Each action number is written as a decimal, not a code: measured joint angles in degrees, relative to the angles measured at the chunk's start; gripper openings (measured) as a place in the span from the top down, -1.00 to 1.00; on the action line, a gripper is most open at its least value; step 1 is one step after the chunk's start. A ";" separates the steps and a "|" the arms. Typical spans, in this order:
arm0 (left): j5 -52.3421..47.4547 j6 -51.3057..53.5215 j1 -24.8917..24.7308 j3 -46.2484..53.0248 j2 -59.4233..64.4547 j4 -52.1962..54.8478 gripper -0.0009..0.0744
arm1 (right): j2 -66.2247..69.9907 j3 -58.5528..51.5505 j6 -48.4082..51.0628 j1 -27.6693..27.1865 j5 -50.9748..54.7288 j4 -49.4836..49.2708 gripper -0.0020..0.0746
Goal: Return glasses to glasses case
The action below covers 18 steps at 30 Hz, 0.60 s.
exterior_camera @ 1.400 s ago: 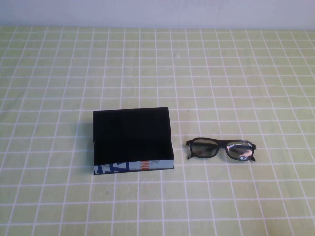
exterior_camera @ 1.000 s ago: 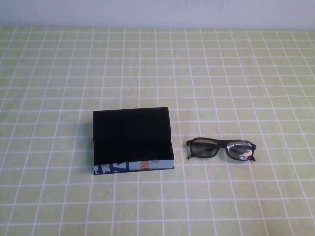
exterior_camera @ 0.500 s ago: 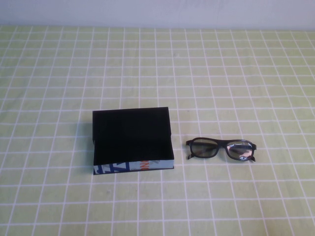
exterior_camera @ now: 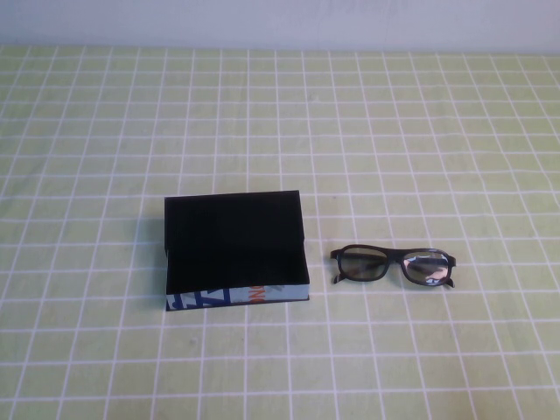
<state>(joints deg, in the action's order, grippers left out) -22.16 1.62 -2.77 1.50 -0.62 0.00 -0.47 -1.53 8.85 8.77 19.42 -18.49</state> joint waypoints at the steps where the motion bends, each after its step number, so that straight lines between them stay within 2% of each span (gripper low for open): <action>1: 0.00 0.00 0.00 0.00 0.00 0.00 0.98 | 0.00 0.00 0.00 0.00 -0.62 -1.75 0.98; 6: 0.00 0.00 0.00 0.00 0.00 0.00 0.98 | 0.00 0.00 0.00 0.00 -6.03 -14.25 0.98; 11: 0.00 0.00 0.00 0.00 0.00 0.00 0.98 | 0.00 0.00 0.00 0.00 -13.32 -33.37 0.98; 14: 0.00 0.00 0.00 0.00 0.00 0.00 0.98 | 0.00 0.00 0.00 0.00 -15.90 -37.17 0.98; 18: 0.00 0.00 0.00 0.00 0.00 0.00 0.98 | 0.00 0.00 0.00 0.00 -13.97 -39.42 0.98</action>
<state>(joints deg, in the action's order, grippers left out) -22.16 1.62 -2.77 1.50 -0.62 0.00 -0.47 -1.53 8.85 8.77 5.46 -57.92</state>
